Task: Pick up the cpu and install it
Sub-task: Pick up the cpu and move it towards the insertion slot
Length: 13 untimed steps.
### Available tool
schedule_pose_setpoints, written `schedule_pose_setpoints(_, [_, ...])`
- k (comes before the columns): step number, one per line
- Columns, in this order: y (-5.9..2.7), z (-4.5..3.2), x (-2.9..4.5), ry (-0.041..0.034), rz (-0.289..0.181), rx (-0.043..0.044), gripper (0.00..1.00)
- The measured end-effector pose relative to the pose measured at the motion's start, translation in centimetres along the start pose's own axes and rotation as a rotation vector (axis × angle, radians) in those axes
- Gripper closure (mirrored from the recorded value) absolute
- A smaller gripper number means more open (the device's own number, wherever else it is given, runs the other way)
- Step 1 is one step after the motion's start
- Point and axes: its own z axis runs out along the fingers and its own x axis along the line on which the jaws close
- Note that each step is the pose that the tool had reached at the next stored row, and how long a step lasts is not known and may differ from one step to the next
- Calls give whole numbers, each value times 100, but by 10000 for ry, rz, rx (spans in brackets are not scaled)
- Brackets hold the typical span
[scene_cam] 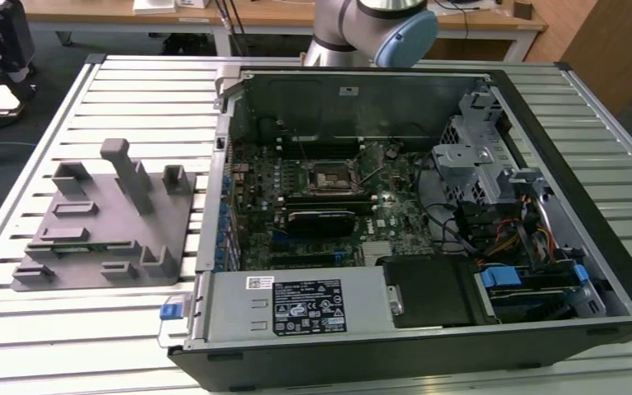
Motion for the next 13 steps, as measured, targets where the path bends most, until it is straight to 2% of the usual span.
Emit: schedule_pose_setpoints(13, [-3, 2, -110, 0, 0, -1, 47])
